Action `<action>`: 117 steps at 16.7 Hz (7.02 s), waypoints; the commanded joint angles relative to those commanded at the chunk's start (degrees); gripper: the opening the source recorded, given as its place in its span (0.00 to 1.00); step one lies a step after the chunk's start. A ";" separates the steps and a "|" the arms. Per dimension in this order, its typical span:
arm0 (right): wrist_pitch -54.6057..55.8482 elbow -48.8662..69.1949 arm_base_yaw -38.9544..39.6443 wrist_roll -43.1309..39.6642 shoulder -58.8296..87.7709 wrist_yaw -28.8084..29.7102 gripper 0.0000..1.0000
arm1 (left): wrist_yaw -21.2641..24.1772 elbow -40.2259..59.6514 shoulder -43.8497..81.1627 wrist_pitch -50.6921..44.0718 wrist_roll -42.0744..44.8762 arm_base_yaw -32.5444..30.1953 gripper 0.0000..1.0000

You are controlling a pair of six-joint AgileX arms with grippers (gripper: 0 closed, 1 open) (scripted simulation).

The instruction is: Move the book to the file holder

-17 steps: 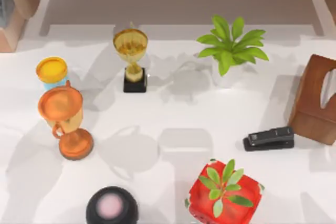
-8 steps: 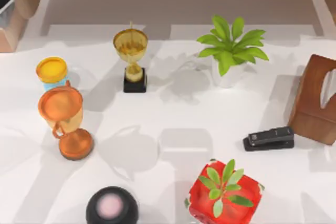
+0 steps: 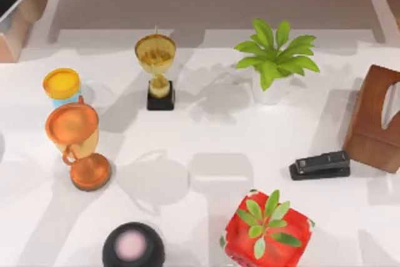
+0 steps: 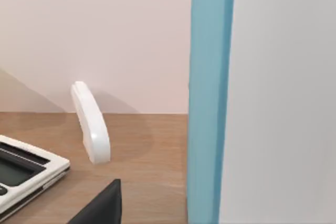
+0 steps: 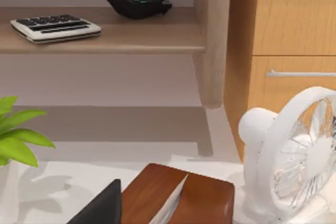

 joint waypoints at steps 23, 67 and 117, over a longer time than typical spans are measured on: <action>0.00 0.00 0.00 0.00 0.00 0.00 1.00 | 0.82 6.80 4.13 -2.72 -0.07 0.79 0.00; 0.00 0.00 0.00 0.00 0.00 0.00 1.00 | 26.73 -50.44 -13.35 22.26 67.27 68.19 0.00; 0.00 0.00 0.00 0.00 0.00 0.00 1.00 | 60.72 -72.40 -6.78 47.14 98.35 60.99 1.00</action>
